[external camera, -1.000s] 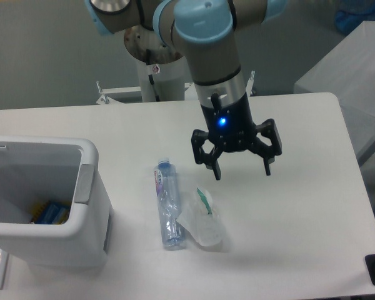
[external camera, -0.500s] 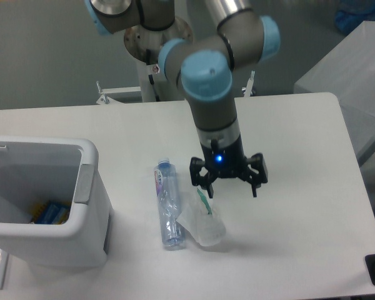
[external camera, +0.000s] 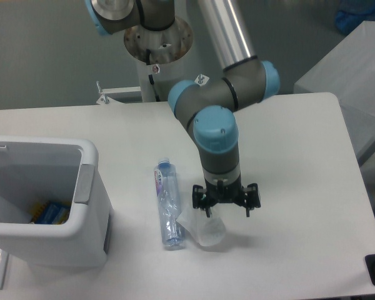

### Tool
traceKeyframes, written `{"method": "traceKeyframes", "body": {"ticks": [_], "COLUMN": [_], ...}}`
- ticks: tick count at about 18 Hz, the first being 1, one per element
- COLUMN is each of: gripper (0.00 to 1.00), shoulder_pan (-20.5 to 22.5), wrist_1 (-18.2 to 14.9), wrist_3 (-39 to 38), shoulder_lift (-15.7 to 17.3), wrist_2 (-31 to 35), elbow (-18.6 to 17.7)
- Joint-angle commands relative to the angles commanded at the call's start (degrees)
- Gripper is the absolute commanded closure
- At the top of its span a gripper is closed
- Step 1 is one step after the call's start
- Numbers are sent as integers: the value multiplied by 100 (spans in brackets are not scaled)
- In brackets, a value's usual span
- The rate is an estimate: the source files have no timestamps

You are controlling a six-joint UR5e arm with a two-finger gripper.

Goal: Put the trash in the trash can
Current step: 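Lower the open gripper onto the white tissue and close on it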

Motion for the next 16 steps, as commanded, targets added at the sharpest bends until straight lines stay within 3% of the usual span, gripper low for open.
{"method": "traceKeyframes", "body": {"ticks": [6, 8, 10, 13, 14, 15, 16], "gripper": [0, 8, 27, 72, 94, 100, 100], "shoulder_pan": [-35, -70, -79, -79, -79, -70, -62], "wrist_1": [-9, 0, 0, -9, -9, -78, -88], "wrist_3": [-44, -88, -114, -228, -229, -220, -220], "shoulder_lift": [-167, -185, -185, -176, -150, -124, -97], "wrist_2": [-9, 0, 8, 35, 26, -9, -61], "elbow": [-140, -184, -176, -184, -167, -184, -184]}}
